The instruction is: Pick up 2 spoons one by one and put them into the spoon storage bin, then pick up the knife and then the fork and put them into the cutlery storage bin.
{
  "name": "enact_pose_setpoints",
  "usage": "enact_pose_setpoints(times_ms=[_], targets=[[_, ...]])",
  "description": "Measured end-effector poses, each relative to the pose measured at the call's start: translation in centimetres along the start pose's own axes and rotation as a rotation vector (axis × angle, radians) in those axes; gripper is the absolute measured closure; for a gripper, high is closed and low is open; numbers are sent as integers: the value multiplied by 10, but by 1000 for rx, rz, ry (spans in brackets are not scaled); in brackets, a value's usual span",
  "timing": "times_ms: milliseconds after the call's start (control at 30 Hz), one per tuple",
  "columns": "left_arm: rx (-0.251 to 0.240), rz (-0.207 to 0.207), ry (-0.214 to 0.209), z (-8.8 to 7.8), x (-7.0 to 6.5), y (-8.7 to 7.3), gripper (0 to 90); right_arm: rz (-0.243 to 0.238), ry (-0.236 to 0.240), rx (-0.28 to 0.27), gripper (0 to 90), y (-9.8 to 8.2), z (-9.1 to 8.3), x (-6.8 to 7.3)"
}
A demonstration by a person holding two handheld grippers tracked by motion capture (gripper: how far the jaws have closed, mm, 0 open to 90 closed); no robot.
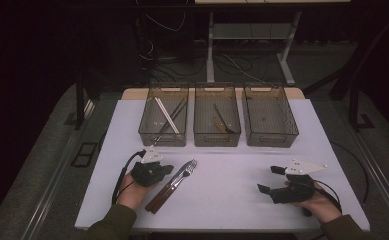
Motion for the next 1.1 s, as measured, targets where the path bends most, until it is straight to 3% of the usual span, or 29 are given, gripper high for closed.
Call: enact_pose_setpoints(times_ms=[367,567,1100], targets=[[36,-34,4,17,8,4,895,3,-2,-2,170,1,0,0],[57,-21,-2,24,7,5,896,7,-4,2,170,0,0,0],[52,-42,-32,29,5,9,896,7,-3,1,170,1,0,0]])
Point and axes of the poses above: each handheld gripper's, and its own axes: z roughly forward along the jaws, y roughly out of its top, x roughly to its left, the point moved 6 cm from there along z, roughly forward along the jaws, and after that the axes turned 9 degrees about -y, right-handed, at the moved point
